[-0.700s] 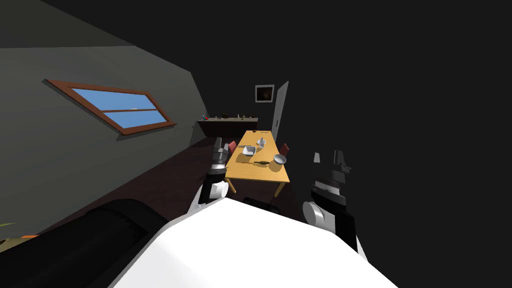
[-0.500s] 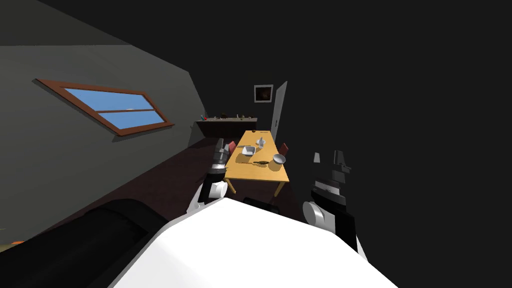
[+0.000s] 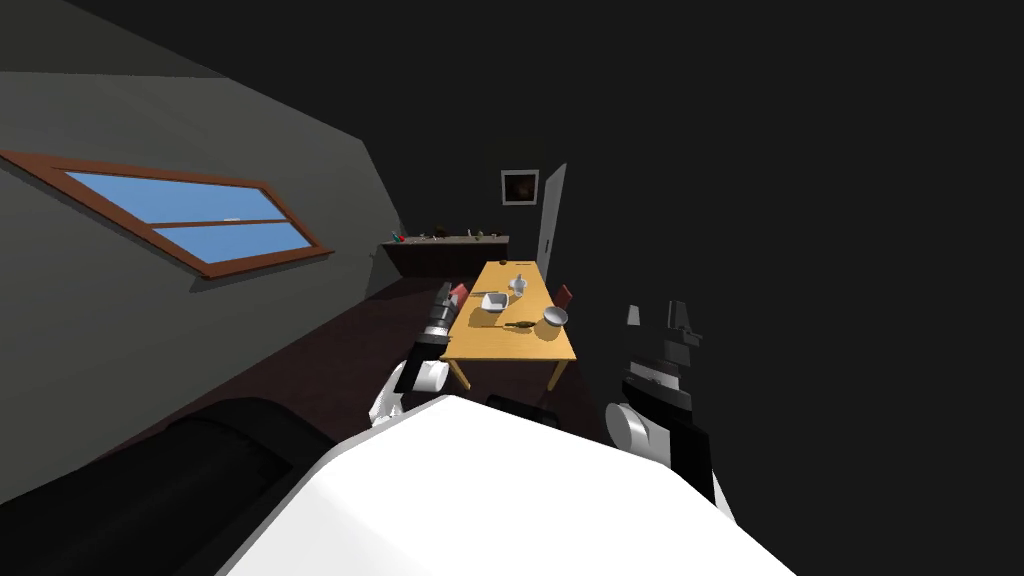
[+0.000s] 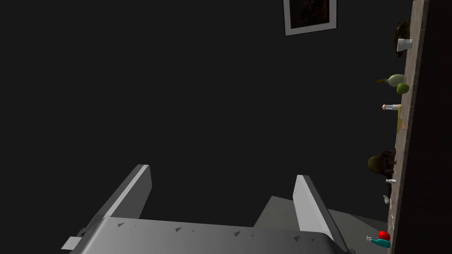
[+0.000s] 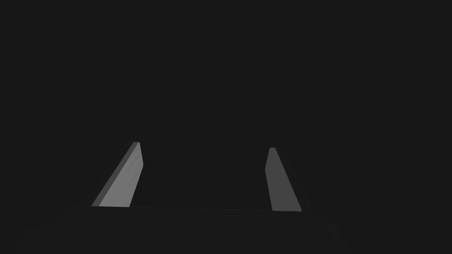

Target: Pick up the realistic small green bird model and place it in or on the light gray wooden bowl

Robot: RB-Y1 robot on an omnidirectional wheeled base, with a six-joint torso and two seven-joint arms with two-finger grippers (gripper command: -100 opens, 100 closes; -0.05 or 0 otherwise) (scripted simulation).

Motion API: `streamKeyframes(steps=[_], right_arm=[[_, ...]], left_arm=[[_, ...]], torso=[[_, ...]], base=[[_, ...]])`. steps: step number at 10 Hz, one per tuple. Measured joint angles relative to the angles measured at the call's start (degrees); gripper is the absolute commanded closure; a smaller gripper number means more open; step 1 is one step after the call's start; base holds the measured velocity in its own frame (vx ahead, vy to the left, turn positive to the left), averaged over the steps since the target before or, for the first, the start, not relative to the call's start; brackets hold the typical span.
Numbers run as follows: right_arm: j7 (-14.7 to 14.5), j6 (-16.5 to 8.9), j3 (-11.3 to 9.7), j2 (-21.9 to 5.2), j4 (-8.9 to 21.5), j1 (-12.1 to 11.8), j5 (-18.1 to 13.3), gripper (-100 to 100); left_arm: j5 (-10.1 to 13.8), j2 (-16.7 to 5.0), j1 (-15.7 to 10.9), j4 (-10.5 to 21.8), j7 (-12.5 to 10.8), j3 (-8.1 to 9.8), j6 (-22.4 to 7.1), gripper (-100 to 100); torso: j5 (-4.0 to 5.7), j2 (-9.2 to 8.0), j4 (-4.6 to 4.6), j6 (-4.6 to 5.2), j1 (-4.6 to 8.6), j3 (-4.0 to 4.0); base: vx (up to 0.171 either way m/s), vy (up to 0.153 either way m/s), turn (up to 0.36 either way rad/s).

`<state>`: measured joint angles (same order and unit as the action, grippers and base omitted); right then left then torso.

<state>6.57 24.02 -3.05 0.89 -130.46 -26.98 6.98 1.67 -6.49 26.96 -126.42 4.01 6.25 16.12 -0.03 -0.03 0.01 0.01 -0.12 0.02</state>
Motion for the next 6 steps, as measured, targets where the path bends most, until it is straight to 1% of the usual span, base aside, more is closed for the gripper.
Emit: streamKeyframes(steps=[1,2,3,4,5,6], right_arm=[[0.0,0.0,0.0,0.0,0.0,0.0,0.0,0],[0.0,0.0,0.0,0.0,0.0,0.0,0.0,0],[0.0,0.0,0.0,0.0,0.0,0.0,0.0,0],[0.0,0.0,0.0,0.0,0.0,0.0,0.0,0],[0.0,0.0,0.01,0.0,0.0,-0.01,0.0,0],[0.0,0.0,0.0,0.0,0.0,0.0,0.0,0]], left_arm=[[0.29,-1.12,-0.61,1.86,-0.49,1.12,-1.13,-100],[0.46,-1.61,-0.64,2.73,-0.86,1.66,-1.84,-100],[0.58,-2.19,-2.27,4.4,-1.1,2.59,-3.61,-100],[1.08,-3.25,-2.23,5.48,-1.82,4.0,-5.36,-100],[1.37,-3.89,-2.66,6.92,-2.36,4.82,-6.29,-100],[1.62,-4.51,-3.65,8.9,-2.82,5.89,-7.54,-100]], torso=[[0.0,-0.01,0.0,0.01,-0.03,0.0],[0.0,-0.01,0.0,-0.02,-0.02,0.01],[0.0,0.0,0.0,0.01,-0.03,0.0],[-0.01,-0.04,0.01,0.0,-0.06,0.02],[-0.01,-0.02,0.01,-0.02,-0.05,0.01],[-0.01,0.0,0.0,0.0,-0.05,0.0]], base=[[-0.015,0.03,-0.072],[-0.018,0.03,-0.112],[-0.025,0.038,-0.235],[-0.018,0.036,-0.072],[-0.017,0.035,-0.136],[-0.012,0.03,-0.08]])
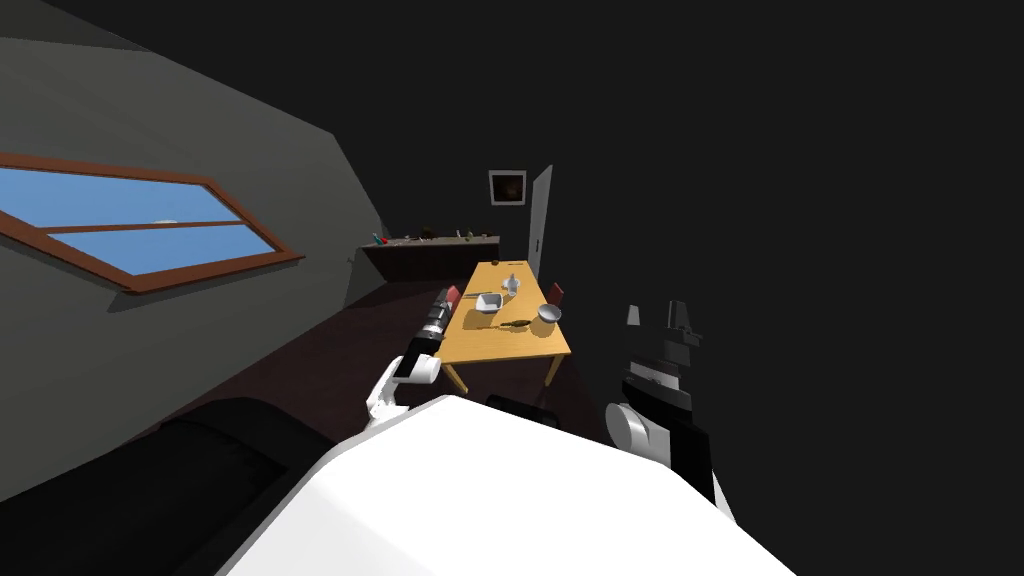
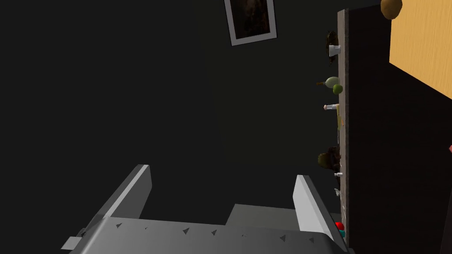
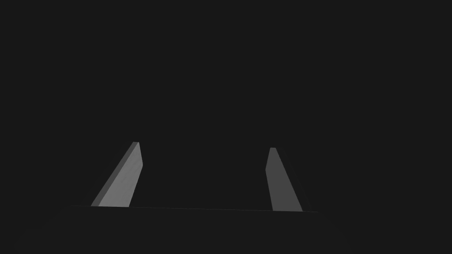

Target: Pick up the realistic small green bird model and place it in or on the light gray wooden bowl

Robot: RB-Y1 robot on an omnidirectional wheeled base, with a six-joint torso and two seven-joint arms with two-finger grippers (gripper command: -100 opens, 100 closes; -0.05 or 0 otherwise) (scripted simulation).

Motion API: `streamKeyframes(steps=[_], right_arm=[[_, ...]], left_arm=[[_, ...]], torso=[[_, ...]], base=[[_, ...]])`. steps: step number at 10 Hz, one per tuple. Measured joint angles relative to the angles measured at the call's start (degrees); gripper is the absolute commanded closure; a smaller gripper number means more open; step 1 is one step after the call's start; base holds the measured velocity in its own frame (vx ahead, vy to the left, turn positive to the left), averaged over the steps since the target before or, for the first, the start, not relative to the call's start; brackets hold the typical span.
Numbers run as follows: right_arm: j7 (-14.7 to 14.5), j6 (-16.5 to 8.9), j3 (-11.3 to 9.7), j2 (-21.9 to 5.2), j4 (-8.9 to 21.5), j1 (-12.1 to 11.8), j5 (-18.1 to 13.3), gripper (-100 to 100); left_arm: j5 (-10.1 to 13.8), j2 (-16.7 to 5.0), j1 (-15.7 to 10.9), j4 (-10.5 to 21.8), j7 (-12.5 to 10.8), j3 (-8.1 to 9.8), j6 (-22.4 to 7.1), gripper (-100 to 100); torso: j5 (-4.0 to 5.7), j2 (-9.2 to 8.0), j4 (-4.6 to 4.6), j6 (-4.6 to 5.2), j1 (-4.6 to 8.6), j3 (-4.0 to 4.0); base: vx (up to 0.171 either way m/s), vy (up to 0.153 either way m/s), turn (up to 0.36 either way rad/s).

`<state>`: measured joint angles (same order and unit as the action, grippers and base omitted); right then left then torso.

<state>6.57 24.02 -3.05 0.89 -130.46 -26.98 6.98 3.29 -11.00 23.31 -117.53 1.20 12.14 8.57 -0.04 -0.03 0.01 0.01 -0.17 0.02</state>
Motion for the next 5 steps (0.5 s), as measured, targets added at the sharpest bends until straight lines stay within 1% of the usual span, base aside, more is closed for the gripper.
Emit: streamKeyframes(steps=[1,2,3,4,5], right_arm=[[0.0,0.0,0.0,0.0,0.0,-0.01,0.0,0],[0.0,0.0,0.0,0.0,0.0,0.0,0.0,0],[0.0,0.0,0.0,0.0,0.0,-0.01,0.0,0],[0.0,0.0,0.0,0.0,0.0,0.0,0.0,0],[0.0,0.0,0.0,0.0,0.0,-0.01,0.0,0]], left_arm=[[0.24,-0.52,-0.6,0.94,-0.37,0.72,-1.31,-100],[0.51,-0.94,-1.16,1.96,-0.81,1.79,-3.3,-100],[0.61,-1.12,-1.48,3.2,-1.08,2.28,-4.18,-100],[0.83,-1.44,-2.21,4.95,-1.44,3.27,-5.34,-100],[1.18,-2.04,-2.4,6.02,-1.93,4.01,-6.24,-100]], torso=[[0.01,0.02,0.0,-0.03,0.03,-0.01],[0.01,0.03,-0.01,0.0,0.04,-0.02],[0.01,0.02,-0.01,-0.03,0.06,-0.01],[0.01,0.01,0.0,0.0,0.05,-0.01],[0.01,0.0,0.0,-0.04,0.06,0.0]], base=[[-0.007,0.025,-0.158],[-0.012,0.024,-0.096],[-0.019,0.025,-0.171],[-0.017,0.023,-0.085],[-0.018,0.021,-0.184]])
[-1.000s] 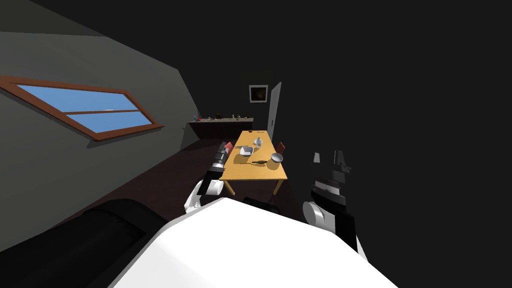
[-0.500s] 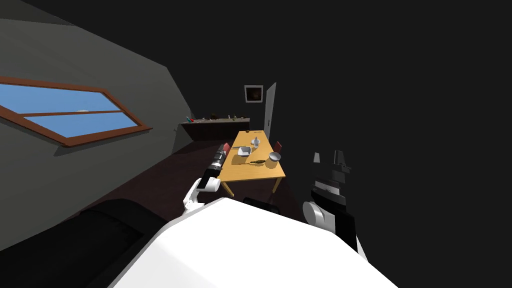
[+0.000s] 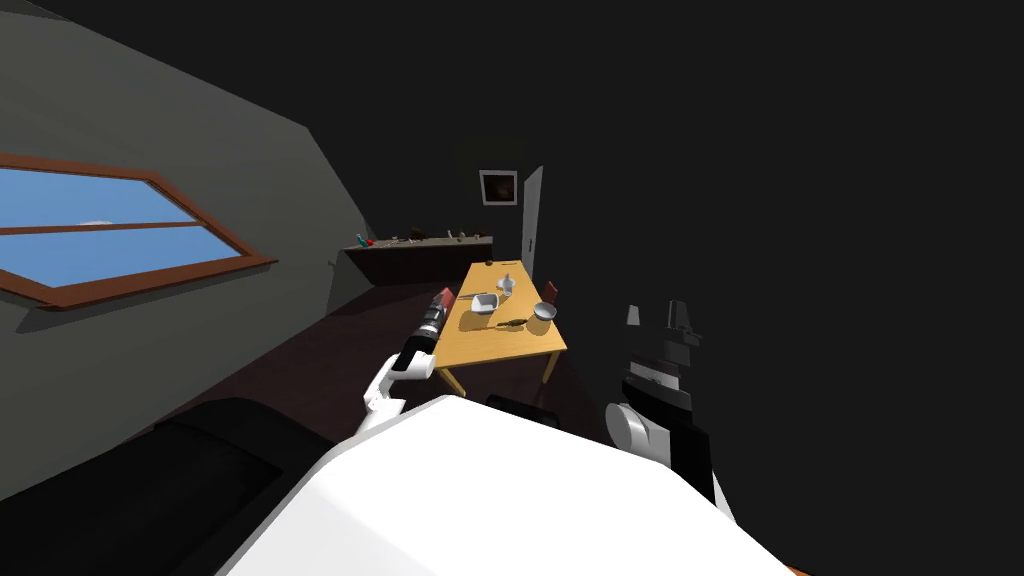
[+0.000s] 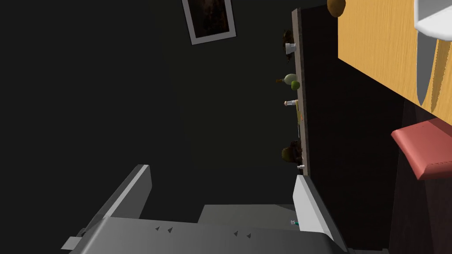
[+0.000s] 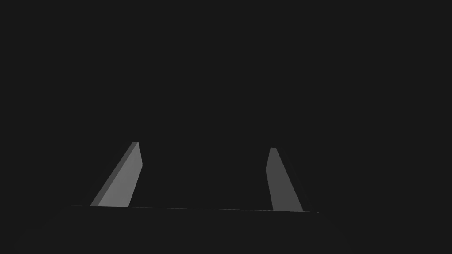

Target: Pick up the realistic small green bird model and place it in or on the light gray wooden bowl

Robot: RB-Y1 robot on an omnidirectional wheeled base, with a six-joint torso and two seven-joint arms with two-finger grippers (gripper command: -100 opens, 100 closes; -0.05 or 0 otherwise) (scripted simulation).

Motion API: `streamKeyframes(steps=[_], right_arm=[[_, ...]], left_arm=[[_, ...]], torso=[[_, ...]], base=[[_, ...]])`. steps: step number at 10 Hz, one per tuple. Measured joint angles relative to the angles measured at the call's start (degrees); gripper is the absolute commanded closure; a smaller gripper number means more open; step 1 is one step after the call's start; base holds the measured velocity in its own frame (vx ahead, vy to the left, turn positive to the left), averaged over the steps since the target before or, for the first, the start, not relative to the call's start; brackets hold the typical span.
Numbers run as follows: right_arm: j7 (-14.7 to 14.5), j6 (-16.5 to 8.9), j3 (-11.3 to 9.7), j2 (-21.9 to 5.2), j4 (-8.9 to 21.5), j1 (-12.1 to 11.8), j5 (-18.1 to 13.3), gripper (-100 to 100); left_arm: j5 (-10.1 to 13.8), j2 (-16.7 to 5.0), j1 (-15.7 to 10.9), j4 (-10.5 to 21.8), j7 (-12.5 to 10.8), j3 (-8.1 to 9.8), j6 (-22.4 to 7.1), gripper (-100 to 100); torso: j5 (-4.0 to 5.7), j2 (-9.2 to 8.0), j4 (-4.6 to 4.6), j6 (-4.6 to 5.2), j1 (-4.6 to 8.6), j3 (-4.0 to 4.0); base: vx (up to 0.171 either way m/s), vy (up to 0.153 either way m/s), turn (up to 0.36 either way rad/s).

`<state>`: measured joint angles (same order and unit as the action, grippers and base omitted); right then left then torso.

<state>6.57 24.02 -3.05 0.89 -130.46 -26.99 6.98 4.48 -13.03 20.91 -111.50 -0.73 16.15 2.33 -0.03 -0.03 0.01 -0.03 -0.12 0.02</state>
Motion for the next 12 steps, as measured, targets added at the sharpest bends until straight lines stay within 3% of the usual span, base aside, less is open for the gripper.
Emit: streamKeyframes(steps=[3,5,12], right_arm=[[0.0,0.0,0.0,0.0,0.0,0.01,0.0,0],[0.0,0.0,0.0,0.0,0.0,0.01,0.0,0],[0.0,0.0,0.0,0.0,0.0,-0.01,0.0,0]], left_arm=[[1.31,-1.88,-1.28,4.23,-1.8,3.09,-3.49,-100],[1.46,-2.16,-3.82,7.7,-2.32,4.75,-6.57,-100],[4.04,-4.77,-6.94,17.35,-5.48,10.25,-16.03,-100]], torso=[[0.0,0.0,0.0,0.03,0.0,0.0],[0.0,0.03,0.0,0.04,0.03,-0.02],[0.02,0.03,-0.01,-0.01,0.07,-0.02]], base=[[-0.017,0.022,-0.126],[-0.018,0.015,-0.151],[-0.017,0.005,-0.165]])
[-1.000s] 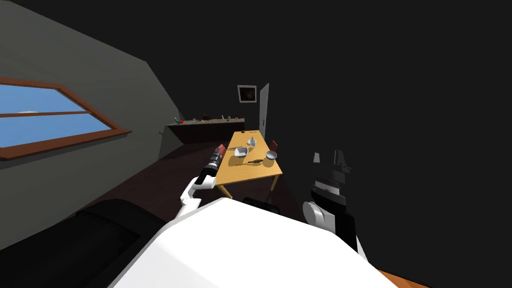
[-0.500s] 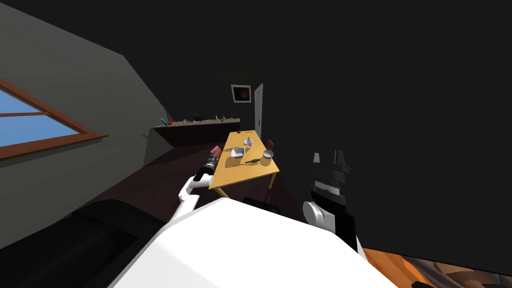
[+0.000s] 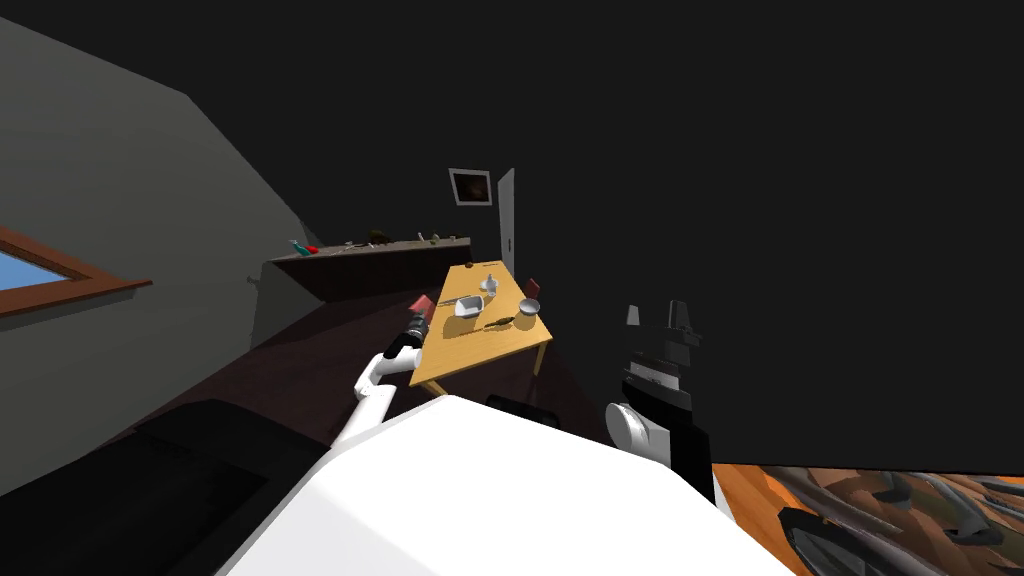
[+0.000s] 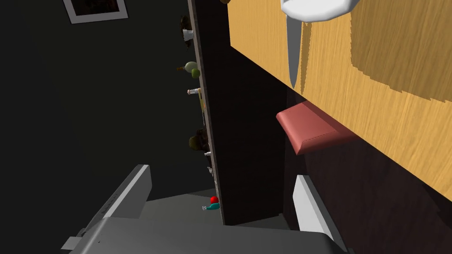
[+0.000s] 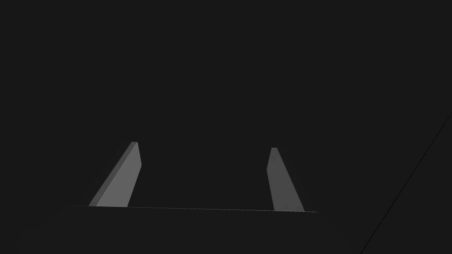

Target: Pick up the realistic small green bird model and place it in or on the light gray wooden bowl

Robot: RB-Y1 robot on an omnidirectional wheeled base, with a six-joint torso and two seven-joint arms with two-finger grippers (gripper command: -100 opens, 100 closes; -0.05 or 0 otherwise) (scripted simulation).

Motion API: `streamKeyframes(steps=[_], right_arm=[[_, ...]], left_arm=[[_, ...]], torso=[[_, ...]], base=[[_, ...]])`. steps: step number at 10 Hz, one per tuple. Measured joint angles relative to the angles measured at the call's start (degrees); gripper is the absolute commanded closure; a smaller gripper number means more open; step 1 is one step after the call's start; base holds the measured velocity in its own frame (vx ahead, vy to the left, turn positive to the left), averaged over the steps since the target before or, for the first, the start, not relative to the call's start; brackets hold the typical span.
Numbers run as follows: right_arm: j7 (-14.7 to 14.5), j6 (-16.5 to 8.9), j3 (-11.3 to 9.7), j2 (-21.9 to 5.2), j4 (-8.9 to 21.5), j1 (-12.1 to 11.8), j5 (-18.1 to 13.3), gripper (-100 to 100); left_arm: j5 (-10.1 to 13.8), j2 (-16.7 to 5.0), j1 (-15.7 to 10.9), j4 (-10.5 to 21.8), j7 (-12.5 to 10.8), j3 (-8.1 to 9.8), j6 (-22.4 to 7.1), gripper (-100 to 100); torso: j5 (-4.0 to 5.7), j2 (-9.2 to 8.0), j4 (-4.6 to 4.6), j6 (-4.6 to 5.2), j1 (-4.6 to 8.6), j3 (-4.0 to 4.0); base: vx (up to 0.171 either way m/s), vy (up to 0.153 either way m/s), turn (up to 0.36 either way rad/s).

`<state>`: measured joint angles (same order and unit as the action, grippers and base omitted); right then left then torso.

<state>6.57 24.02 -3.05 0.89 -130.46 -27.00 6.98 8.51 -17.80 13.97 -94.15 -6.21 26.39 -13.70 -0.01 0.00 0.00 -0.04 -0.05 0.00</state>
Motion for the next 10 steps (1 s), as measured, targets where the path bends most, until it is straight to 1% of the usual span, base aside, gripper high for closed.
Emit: streamKeyframes(steps=[1,2,3,4,5,6,7,9,10], right_arm=[[0.0,0.0,-0.01,0.0,0.0,0.01,0.0,0],[0.0,0.0,0.0,0.0,0.0,0.0,0.0,0],[0.0,0.0,0.0,0.0,0.0,0.01,0.0,0],[0.0,0.0,0.0,0.0,0.0,0.0,0.0,0],[0.0,0.0,0.0,0.0,0.0,0.0,0.0,0],[0.0,0.0,0.0,0.0,0.0,0.0,0.0,0],[0.0,0.0,0.0,0.0,0.0,0.0,0.0,0],[0.0,0.0,0.0,0.0,0.0,0.0,0.0,0],[0.0,0.0,0.0,0.0,0.0,-0.01,0.0,0]], left_arm=[[0.25,-0.36,-1.36,2.08,-0.45,1.04,-1.55,-100],[0.77,-0.87,-1.52,2.9,-0.87,1.55,-3.17,-100],[1.03,-0.88,-2.23,4.77,-1.31,2.44,-4.54,-100],[1.08,-0.7,-2.37,5.02,-1.61,3.02,-6.23,-100],[1.54,-1.32,-3.59,6.91,-2.08,3.89,-7.92,-100],[2.17,-1.9,-3.77,7.97,-2.49,4.34,-9.35,-100],[2.48,-1.9,-4.32,9.49,-2.94,5.1,-10.78,-100],[3.8,-3.17,-5.58,13.03,-3.72,6.19,-13.35,-100],[3.8,-2.84,-5.63,13.59,-4.05,6.63,-14.56,-100]], torso=[[0.01,0.02,0.0,0.06,0.03,-0.01],[0.01,0.02,0.0,-0.01,0.02,-0.01],[0.0,0.03,-0.01,0.04,0.05,-0.02],[0.01,0.03,-0.01,-0.01,0.05,-0.02],[0.01,0.06,-0.01,0.04,0.06,-0.03],[0.01,0.06,-0.01,-0.01,0.05,-0.03],[0.01,0.08,-0.02,0.04,0.07,-0.05],[0.01,0.12,-0.02,0.03,0.07,-0.07],[0.02,0.11,-0.03,-0.02,0.08,-0.06]], base=[[-0.008,0.0,-0.108],[-0.006,-0.008,-0.19],[-0.004,-0.004,-0.102],[-0.001,-0.012,-0.205],[0.003,-0.006,-0.128],[0.008,-0.012,-0.231],[0.009,-0.007,-0.114],[0.017,-0.013,-0.145],[0.02,-0.017,-0.225]])
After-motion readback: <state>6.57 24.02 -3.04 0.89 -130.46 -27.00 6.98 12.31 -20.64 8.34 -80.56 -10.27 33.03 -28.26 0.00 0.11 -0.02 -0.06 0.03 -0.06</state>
